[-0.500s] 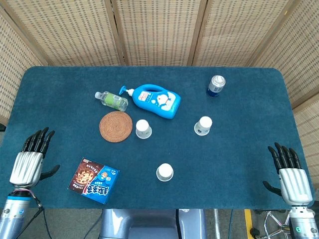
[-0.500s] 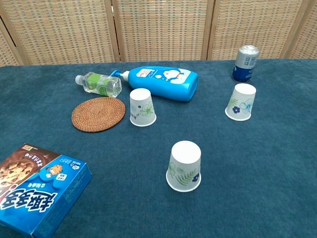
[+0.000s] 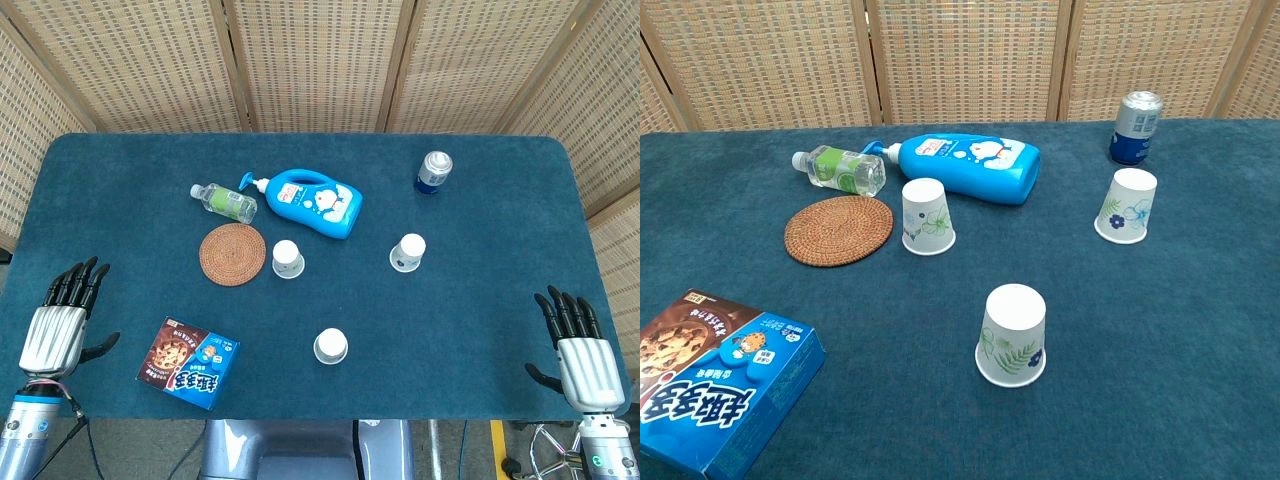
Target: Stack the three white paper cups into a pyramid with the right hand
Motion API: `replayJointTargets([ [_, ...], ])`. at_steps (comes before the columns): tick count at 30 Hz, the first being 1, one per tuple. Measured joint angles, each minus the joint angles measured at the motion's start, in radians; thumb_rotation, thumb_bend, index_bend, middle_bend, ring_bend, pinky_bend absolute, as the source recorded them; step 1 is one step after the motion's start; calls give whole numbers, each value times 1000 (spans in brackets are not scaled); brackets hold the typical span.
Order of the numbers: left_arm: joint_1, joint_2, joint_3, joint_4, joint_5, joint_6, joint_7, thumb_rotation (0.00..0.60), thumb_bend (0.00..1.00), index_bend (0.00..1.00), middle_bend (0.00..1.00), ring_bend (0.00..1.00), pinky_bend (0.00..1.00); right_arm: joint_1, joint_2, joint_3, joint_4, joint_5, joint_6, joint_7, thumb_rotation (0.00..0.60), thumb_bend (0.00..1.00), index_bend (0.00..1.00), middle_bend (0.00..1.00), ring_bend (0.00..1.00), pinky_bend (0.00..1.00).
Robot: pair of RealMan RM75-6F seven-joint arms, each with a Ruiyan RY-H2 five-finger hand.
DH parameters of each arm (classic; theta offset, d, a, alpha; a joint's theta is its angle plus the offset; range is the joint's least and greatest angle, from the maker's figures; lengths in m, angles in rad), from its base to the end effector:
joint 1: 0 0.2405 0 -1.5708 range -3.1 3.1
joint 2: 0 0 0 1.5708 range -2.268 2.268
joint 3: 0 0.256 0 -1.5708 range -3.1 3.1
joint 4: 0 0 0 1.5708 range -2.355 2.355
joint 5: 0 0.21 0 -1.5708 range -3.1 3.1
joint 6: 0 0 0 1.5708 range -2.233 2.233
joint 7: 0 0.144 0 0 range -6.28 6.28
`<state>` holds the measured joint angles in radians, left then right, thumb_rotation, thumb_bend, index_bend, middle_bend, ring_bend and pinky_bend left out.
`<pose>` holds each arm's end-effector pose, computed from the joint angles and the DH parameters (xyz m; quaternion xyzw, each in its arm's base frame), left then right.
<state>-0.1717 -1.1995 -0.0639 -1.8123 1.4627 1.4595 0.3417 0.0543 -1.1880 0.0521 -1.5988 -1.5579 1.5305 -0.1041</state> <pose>-0.2488 0.2017 0.1202 -0.6263 -0.3554 -0.3859 0.5766 -0.3024 -0.1716 0.1416 0.6046 -0.3562 0.3905 0.5959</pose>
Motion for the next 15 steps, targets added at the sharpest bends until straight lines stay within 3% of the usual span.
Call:
replayJointTargets([
  [15,5,12,6,-22,11,7,9,600,227,18,0,0,76,-6,8,-12,3,-19,9,27,600,148,82,0,0,73],
])
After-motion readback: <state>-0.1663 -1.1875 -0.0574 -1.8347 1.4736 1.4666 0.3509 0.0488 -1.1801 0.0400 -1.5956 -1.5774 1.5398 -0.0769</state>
